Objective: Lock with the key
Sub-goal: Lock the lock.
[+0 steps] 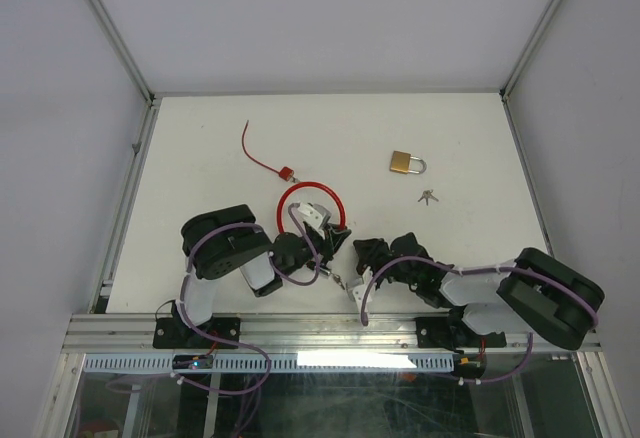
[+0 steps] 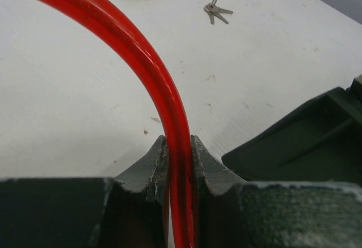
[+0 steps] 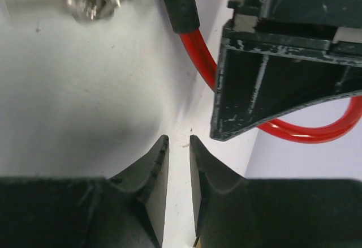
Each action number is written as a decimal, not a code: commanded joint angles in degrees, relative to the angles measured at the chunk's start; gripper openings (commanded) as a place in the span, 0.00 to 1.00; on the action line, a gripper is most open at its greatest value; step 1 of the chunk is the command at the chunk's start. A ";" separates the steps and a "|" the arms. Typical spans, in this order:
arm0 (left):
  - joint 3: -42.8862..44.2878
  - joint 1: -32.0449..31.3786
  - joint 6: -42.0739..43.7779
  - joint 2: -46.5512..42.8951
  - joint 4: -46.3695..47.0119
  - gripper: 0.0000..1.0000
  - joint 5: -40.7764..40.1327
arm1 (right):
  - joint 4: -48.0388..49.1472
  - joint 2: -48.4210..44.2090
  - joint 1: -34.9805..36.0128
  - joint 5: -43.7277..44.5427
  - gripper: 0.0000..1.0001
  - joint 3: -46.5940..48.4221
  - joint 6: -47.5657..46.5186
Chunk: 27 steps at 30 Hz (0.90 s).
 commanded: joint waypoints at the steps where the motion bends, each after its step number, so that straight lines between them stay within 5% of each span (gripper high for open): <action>1: -0.82 -0.59 3.59 1.01 14.77 0.00 0.37 | -0.61 -2.68 -0.20 0.41 0.23 1.29 -0.02; 9: 0.69 -0.57 2.76 1.68 14.80 0.00 -1.41 | -8.93 -9.18 -1.02 0.41 0.23 2.84 -0.02; 16: 1.48 0.59 0.25 2.03 14.82 0.00 0.09 | -25.56 -10.31 -6.63 -7.14 0.27 14.93 28.52; 21: 1.57 1.05 -0.45 1.40 14.83 0.00 2.06 | -36.36 -7.80 -15.16 -17.63 0.31 25.83 40.76; 27: 1.95 1.77 -2.09 -0.04 14.77 0.00 3.76 | -49.40 -6.39 -23.98 -39.06 0.34 34.52 43.15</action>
